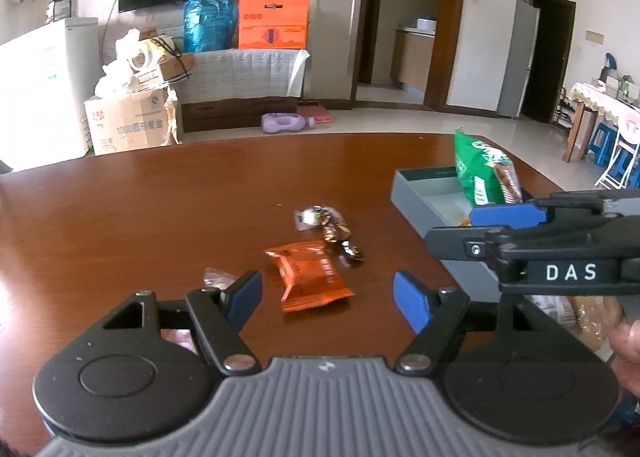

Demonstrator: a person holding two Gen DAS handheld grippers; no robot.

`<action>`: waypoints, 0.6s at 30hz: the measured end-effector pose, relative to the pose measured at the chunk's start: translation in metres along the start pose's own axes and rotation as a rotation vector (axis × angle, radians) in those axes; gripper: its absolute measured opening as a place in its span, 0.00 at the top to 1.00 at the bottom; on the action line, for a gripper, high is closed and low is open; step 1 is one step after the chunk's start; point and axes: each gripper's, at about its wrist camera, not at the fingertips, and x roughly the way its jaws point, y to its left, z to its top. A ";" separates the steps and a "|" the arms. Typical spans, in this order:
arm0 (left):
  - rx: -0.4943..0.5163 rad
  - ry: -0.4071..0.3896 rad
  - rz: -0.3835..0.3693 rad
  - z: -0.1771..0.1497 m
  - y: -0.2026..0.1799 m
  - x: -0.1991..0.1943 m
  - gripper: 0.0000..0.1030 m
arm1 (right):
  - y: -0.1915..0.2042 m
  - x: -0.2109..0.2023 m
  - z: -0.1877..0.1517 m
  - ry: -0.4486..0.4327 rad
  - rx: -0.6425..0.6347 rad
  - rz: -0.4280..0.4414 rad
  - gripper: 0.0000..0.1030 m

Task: Organize snacks
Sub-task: 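Move left gripper to pink lollipop packet while right gripper approaches orange cake packet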

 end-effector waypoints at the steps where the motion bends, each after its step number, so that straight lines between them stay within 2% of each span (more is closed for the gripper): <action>1: 0.000 0.000 0.005 0.000 0.003 -0.001 0.29 | 0.002 0.001 0.000 0.002 -0.001 0.002 0.44; 18: 0.000 0.022 0.076 -0.006 0.046 -0.006 0.29 | 0.025 0.020 0.000 0.038 -0.031 0.021 0.42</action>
